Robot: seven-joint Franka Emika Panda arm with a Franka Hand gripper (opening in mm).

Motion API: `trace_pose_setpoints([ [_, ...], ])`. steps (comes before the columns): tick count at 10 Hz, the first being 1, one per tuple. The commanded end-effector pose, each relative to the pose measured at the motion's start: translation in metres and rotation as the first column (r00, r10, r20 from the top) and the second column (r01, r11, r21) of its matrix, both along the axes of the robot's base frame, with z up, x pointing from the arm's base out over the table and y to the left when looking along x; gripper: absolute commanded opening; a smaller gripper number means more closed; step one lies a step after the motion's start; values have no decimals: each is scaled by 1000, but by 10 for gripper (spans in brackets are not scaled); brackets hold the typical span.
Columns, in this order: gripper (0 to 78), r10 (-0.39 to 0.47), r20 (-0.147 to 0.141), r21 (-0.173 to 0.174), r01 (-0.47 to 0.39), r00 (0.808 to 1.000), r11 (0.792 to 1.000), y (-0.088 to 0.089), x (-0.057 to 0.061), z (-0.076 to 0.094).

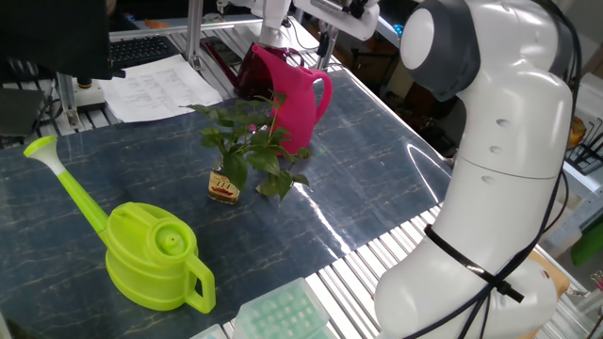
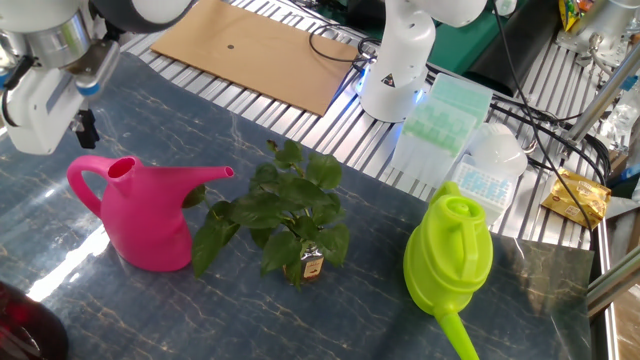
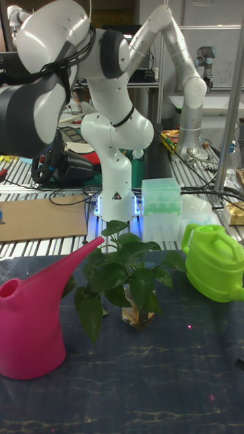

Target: Water the plant

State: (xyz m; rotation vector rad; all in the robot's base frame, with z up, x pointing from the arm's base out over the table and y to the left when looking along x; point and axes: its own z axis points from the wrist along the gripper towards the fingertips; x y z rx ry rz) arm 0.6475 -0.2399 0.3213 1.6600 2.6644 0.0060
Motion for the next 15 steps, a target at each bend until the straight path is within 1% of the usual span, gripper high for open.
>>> trace_pose_setpoints([
  [1, 0, -50, 11, 0, 50, 999, 999, -2, 0, -2],
  [4, 0, -59, 16, 2, 59, 998, 998, -2, 0, -2],
  [7, 0, -54, 11, 4, 54, 998, 999, -2, 0, -2],
  [8, 0, -73, 5, 6, 73, 997, 997, -2, 0, -2],
  [9, 0, -145, -4, 10, 145, 989, 989, -2, 0, -2],
  [11, 0, -198, -18, 11, 198, 980, 980, -2, 0, -2],
  [12, 0, -240, -26, 21, 240, 971, 971, -2, 0, -2],
  [15, 0, -274, -26, 21, 275, 961, 961, -2, 0, -2],
])
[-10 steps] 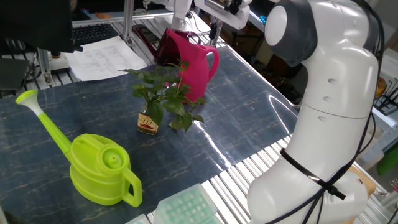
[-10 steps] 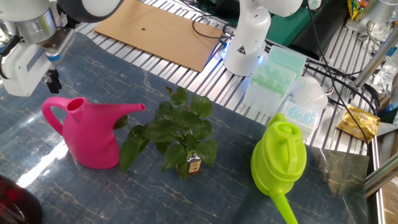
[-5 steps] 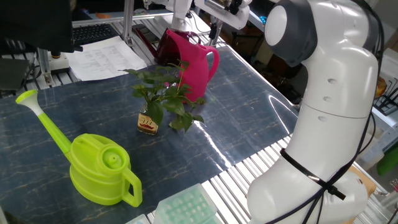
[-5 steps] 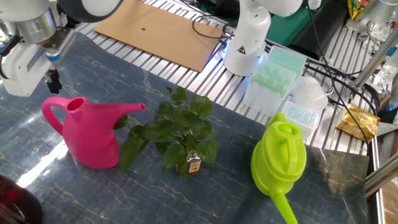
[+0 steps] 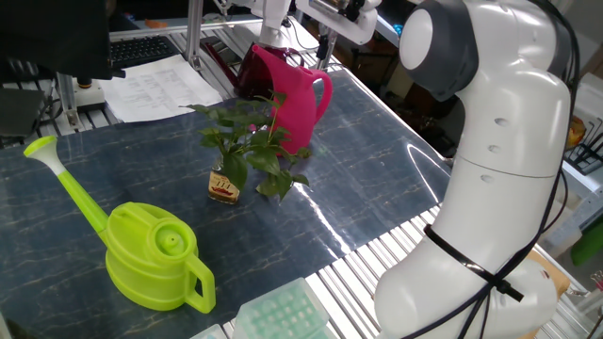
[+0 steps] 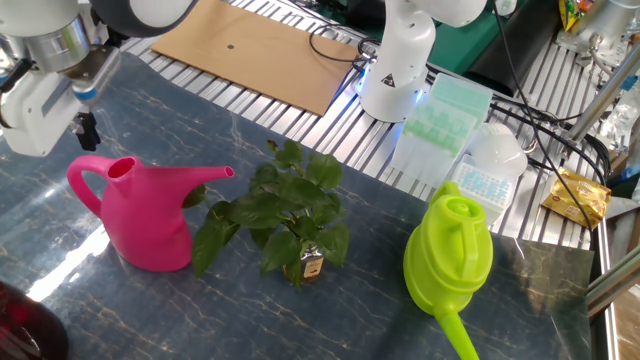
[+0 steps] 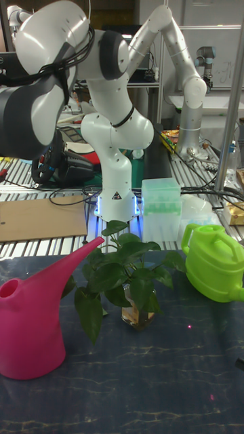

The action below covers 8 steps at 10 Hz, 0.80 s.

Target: Water the plant

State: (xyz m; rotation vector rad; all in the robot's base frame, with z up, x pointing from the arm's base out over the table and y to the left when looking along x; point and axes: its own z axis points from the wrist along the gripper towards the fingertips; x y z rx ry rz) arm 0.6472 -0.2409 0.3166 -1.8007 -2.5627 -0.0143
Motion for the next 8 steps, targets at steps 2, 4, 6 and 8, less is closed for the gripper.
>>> trace_pose_setpoints([
  [2, 0, -206, -4, 9, 206, 979, 979, -1, 1, 2],
  [4, 0, -224, -1, 3, 224, 975, 975, 0, 0, 2],
  [6, 0, -221, 18, 4, 221, 975, 975, 0, -3, 0],
  [8, 0, -213, 25, 1, 214, 977, 977, -1, -3, -1],
])
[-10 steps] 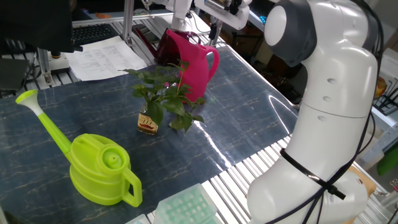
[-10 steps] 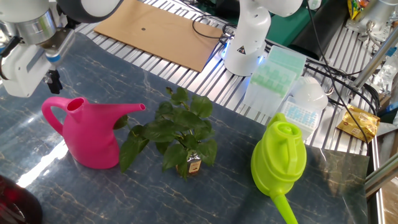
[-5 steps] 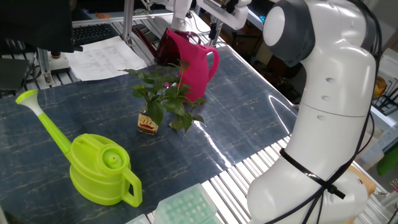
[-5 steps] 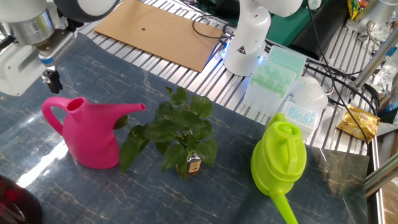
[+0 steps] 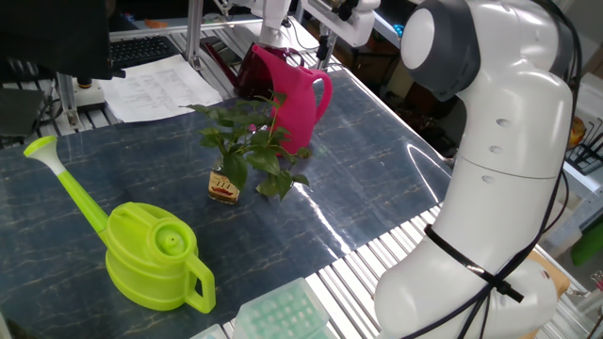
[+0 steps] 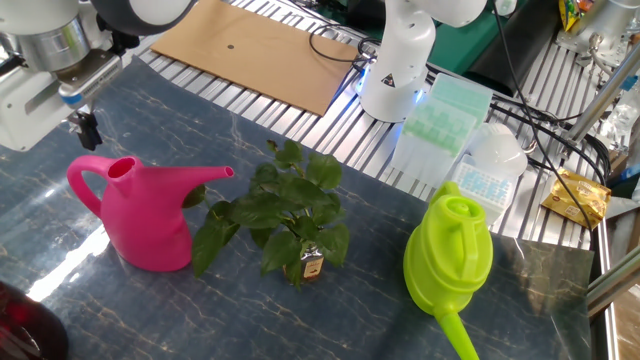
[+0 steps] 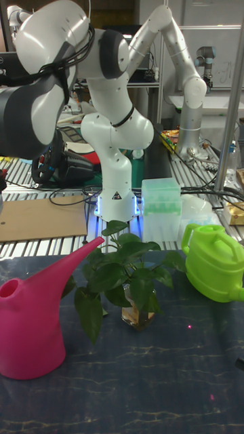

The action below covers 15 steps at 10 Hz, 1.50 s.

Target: Water the plant

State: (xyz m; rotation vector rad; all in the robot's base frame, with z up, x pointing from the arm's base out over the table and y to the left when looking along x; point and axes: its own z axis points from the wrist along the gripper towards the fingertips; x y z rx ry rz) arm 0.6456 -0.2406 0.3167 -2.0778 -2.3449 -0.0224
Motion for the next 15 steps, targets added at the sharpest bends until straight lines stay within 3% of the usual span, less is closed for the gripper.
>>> trace_pose_setpoints([
  [1, 0, 11, 35, -8, -11, 999, 1000, -4, -1, -3],
  [6, 0, 23, 40, -5, -23, 999, 1000, -16, 0, -11],
  [13, 0, 23, 36, 2, -24, 999, 1000, -14, 1, -20],
  [14, 774, 23, 36, 2, -24, 999, 1000, -14, 1, -20],
  [15, 774, 23, 36, 2, -24, 999, 1000, -14, 1, -20],
])
